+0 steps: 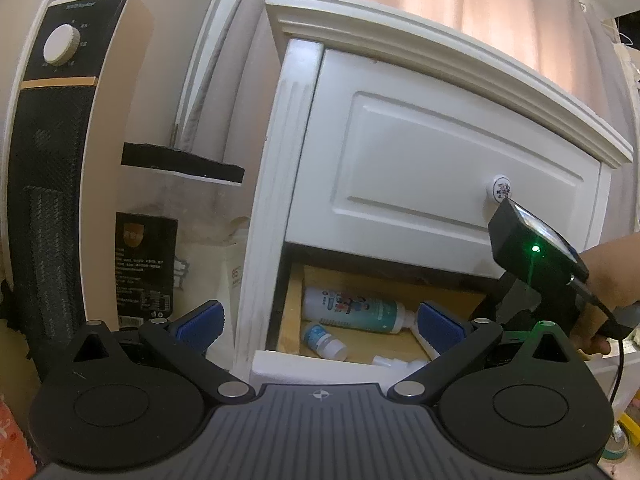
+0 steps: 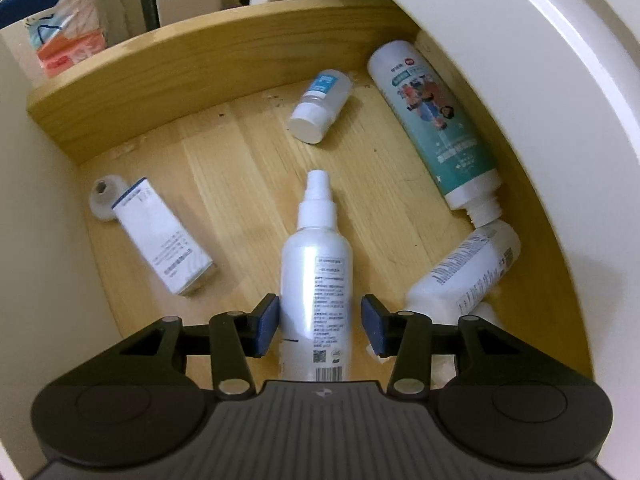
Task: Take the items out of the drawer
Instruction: 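Lift the white spray bottle upright with the right tool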
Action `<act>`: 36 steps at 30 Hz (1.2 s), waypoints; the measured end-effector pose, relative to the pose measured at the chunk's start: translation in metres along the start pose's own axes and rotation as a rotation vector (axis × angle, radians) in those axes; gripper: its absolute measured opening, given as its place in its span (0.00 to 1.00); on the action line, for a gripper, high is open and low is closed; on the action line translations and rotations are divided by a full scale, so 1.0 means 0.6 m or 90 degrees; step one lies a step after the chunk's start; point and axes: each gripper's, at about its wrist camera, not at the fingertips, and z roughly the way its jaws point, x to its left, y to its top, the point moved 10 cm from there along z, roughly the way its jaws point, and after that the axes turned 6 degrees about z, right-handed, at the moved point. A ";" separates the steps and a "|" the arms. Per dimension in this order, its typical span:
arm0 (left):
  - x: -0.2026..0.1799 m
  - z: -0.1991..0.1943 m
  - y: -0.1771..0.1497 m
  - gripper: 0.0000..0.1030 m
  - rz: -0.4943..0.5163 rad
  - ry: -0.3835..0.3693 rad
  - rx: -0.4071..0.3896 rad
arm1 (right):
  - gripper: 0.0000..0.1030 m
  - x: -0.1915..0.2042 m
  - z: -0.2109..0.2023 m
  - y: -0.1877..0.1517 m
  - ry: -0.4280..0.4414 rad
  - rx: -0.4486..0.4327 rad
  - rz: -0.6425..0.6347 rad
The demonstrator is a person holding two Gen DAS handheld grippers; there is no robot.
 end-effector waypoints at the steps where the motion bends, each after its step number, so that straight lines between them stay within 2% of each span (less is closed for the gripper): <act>1: 0.002 0.000 0.000 1.00 -0.001 -0.001 0.000 | 0.44 0.001 0.001 0.001 0.004 0.003 0.003; 3: 0.005 -0.001 -0.001 1.00 -0.002 -0.001 0.000 | 0.39 0.005 0.003 0.003 0.004 0.010 -0.001; 9: 0.013 0.003 -0.005 1.00 -0.012 -0.005 0.002 | 0.39 0.005 0.005 0.018 -0.026 0.015 0.004; 23: 0.021 -0.001 -0.010 1.00 -0.020 -0.009 0.000 | 0.37 0.041 -0.013 0.015 -0.041 0.035 -0.013; 36: 0.014 -0.007 -0.010 1.00 -0.019 -0.009 -0.003 | 0.37 0.068 -0.052 0.016 -0.061 0.000 -0.024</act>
